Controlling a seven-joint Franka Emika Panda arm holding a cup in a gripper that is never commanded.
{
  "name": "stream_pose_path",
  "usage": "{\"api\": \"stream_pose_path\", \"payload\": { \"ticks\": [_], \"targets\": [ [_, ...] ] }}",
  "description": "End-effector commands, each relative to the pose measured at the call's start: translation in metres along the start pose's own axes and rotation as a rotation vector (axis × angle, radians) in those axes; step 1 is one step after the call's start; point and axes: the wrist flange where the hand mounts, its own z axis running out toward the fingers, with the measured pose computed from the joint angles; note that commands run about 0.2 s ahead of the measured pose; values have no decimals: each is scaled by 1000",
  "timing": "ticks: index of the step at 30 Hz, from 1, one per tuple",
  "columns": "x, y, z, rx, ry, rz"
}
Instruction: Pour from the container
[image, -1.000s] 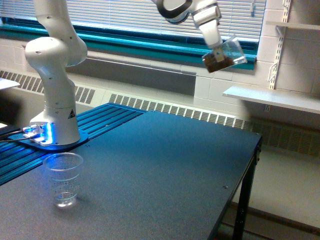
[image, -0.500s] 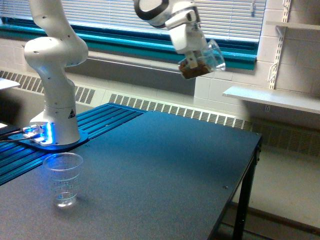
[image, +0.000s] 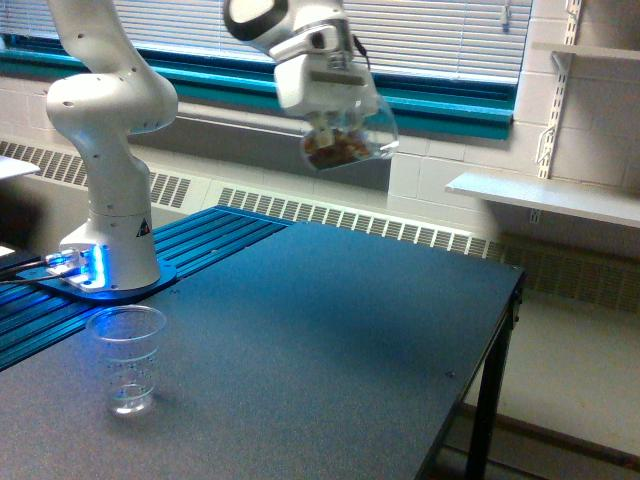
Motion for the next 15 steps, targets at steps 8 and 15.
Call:
{"api": "stream_pose_path", "payload": {
  "ticks": [8, 15],
  "targets": [
    [46, 75, 23, -99, 6, 237],
    [47, 105, 33, -139, -14, 302]
  ]
}}
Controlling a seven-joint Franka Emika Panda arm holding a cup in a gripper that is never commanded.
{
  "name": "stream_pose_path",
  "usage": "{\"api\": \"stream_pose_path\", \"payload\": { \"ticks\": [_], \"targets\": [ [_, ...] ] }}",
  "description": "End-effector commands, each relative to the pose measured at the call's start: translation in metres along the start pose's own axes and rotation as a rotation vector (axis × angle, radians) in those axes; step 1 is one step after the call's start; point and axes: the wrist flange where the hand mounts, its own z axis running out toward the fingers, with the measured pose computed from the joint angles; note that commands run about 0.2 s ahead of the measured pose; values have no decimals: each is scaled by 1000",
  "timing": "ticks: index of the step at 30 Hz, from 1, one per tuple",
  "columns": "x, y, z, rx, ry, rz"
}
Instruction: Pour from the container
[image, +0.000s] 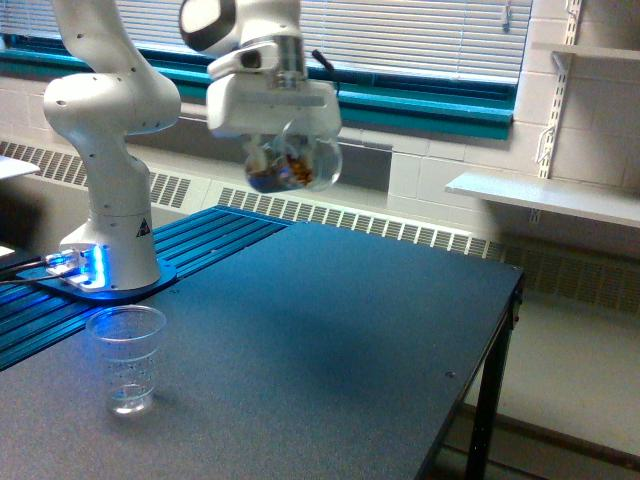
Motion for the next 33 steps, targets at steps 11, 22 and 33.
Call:
{"api": "stream_pose_path", "payload": {
  "ticks": [11, 22, 33],
  "targets": [
    [1, 65, 19, -92, -20, 161],
    [19, 106, 21, -137, -9, 281],
    [35, 126, 30, -152, -35, 366]
  ]
}}
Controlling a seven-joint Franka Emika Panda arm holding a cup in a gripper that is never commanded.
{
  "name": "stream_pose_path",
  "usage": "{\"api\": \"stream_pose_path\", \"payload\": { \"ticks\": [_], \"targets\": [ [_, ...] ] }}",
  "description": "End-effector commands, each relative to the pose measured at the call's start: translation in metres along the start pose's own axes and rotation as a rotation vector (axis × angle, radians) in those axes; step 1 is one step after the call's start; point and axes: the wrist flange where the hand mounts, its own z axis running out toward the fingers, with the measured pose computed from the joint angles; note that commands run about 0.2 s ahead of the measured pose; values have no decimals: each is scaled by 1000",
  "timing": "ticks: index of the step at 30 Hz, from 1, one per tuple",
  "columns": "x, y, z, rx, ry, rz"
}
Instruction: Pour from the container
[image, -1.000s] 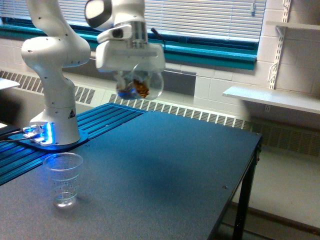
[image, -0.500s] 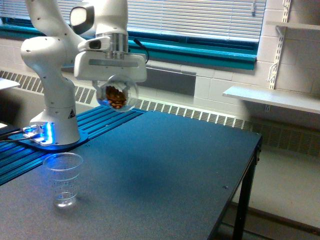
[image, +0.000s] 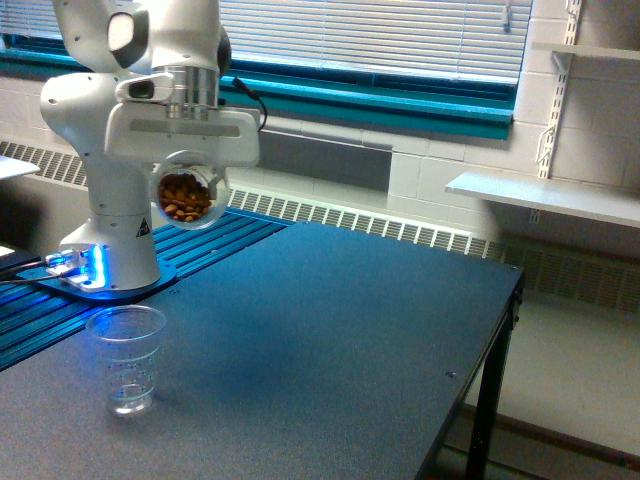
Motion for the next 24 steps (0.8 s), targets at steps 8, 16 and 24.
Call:
{"api": "stream_pose_path", "payload": {
  "ticks": [8, 16, 24],
  "targets": [
    [21, 19, 27, -60, -24, 83],
    [37, 23, 39, -78, -28, 121],
    [41, 31, 53, -109, -53, 148]
  ]
}}
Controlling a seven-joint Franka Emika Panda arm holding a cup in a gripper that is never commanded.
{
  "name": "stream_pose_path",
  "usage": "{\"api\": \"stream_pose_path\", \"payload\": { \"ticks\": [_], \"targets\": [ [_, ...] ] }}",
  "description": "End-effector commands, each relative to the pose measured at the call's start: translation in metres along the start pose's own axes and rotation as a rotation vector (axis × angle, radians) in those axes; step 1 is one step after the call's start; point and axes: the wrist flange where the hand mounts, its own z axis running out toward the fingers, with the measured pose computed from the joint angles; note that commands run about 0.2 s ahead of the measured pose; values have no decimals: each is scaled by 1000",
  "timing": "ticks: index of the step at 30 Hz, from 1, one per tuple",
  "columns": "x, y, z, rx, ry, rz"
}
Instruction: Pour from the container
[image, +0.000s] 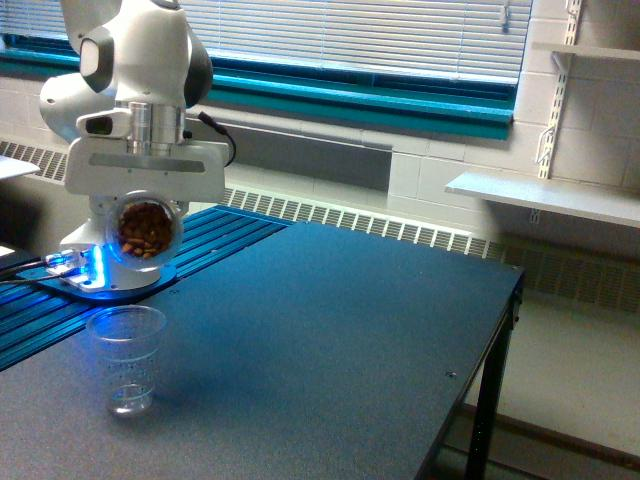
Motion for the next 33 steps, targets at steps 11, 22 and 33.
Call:
{"api": "stream_pose_path", "payload": {
  "ticks": [11, 22, 33],
  "targets": [
    [17, 10, 16, -36, -33, 83],
    [9, 11, 25, -48, -68, 96],
    [8, 15, 33, -79, -92, 104]
  ]
}}
